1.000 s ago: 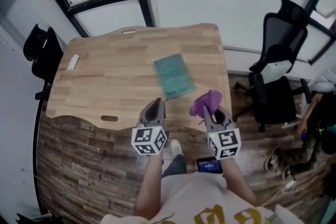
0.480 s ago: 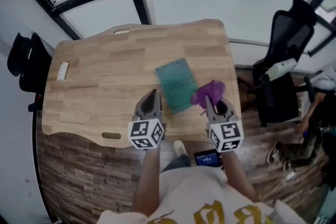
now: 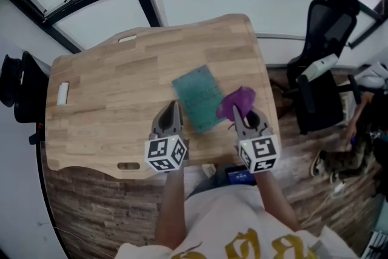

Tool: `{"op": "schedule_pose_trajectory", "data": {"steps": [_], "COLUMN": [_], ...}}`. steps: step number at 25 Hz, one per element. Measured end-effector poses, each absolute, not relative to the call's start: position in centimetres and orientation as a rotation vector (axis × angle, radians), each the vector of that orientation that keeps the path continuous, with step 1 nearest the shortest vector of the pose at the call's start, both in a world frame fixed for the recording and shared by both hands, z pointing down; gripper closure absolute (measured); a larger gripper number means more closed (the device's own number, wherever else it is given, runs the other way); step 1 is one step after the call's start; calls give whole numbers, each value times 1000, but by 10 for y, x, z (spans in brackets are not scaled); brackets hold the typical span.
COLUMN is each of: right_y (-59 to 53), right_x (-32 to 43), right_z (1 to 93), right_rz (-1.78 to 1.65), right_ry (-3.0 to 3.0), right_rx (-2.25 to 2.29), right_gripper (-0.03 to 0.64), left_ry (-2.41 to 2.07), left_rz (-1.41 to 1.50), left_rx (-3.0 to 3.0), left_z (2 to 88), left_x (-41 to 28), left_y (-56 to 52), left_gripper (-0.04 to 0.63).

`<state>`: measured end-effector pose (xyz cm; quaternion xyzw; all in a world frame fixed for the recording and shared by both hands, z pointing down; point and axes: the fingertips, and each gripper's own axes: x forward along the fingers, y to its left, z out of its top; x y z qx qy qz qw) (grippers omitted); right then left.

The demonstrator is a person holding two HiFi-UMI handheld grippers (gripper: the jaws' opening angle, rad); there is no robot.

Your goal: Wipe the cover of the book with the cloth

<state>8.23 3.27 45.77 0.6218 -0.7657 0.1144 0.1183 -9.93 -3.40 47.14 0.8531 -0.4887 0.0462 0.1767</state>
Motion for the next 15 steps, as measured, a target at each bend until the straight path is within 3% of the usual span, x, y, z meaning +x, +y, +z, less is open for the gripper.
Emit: {"op": "schedule_pose_trajectory", "data": {"steps": [15], "right_y": [14], "right_x": [84], "right_z": [458], "right_rz": [333], "right_ry": [-2246], "right_rx": [1826], "right_gripper": [584], "left_ry": [-1404], "left_rz": [158], "left_rx": [2416], "left_z": [474], "left_x": [-103], "left_y": [-54], "left_gripper": [595]}}
